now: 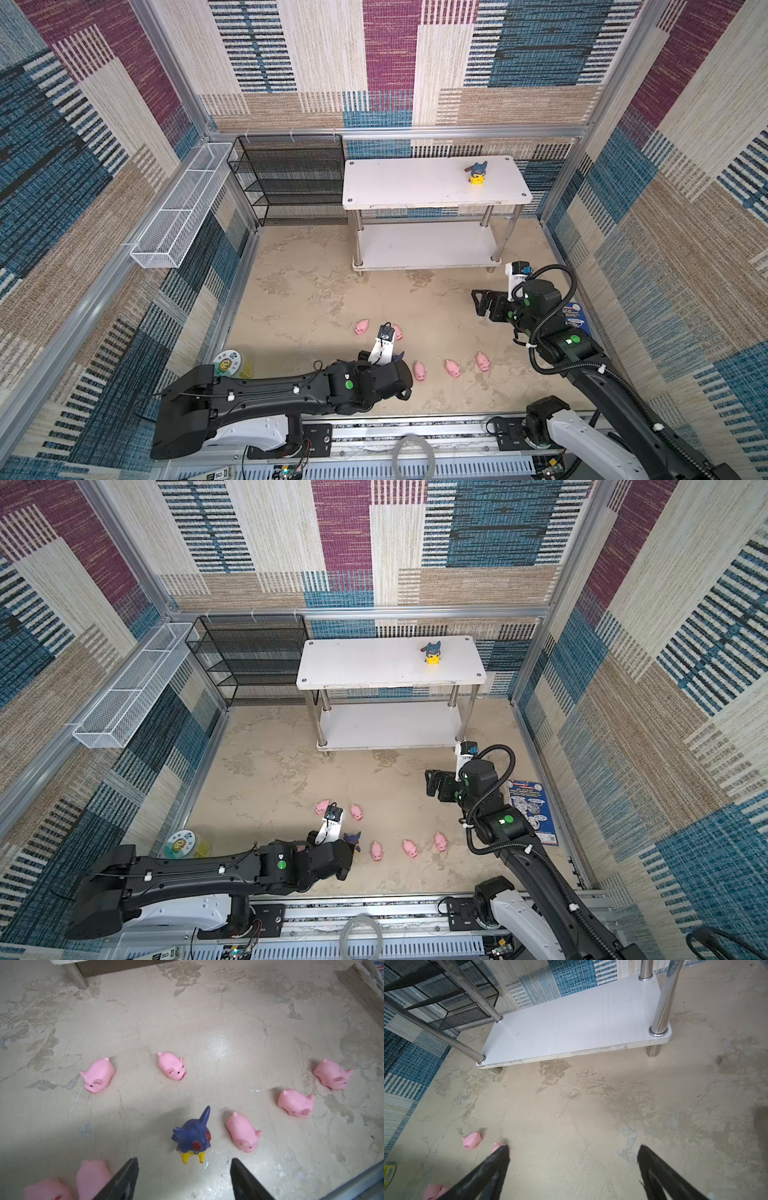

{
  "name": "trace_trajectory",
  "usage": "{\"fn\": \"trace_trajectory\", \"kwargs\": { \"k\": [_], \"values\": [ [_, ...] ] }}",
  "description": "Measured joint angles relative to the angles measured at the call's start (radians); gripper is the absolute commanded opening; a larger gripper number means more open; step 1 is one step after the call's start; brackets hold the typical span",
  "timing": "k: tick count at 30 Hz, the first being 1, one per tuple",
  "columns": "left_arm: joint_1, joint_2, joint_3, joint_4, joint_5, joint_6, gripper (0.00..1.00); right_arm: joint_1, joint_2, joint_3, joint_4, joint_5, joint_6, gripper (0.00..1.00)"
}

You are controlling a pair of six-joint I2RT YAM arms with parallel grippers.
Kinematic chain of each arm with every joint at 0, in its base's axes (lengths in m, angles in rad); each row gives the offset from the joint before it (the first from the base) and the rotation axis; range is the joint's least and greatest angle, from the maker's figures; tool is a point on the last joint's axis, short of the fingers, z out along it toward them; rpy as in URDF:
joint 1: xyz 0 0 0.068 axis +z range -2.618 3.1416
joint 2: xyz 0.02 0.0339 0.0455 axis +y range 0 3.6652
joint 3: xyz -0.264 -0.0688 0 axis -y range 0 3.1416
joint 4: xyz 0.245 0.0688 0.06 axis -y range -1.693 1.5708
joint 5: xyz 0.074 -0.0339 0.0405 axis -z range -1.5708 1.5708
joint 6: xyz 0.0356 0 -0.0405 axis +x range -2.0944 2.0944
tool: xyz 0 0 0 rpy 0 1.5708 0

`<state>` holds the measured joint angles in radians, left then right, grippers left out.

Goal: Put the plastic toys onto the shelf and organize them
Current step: 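Withdraw the right gripper from the shelf while the left gripper moves over the pink pigs, then lower the left gripper onto the blue figure and close on it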

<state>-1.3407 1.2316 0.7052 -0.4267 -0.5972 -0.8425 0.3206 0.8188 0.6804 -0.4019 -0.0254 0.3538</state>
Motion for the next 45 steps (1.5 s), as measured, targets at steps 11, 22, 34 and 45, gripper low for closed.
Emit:
{"fn": "trace_trajectory", "kwargs": {
  "k": [11, 22, 34, 45],
  "values": [
    [-0.010, 0.179, 0.105, -0.023, -0.014, -0.048, 0.73, 0.001, 0.005, 0.000, 0.010, -0.017, 0.000, 0.98],
    [-0.010, 0.261, 0.150, -0.079, -0.031, -0.097, 0.72, 0.001, 0.005, 0.000, 0.010, -0.019, 0.000, 0.99],
    [0.035, 0.301, 0.164, -0.082, -0.023, -0.101, 0.70, 0.001, 0.013, 0.001, 0.011, -0.020, 0.000, 0.99],
    [0.071, 0.343, 0.165, -0.031, 0.027, -0.077, 0.55, 0.001, 0.020, 0.022, 0.011, -0.019, -0.005, 0.99]
  ]
}}
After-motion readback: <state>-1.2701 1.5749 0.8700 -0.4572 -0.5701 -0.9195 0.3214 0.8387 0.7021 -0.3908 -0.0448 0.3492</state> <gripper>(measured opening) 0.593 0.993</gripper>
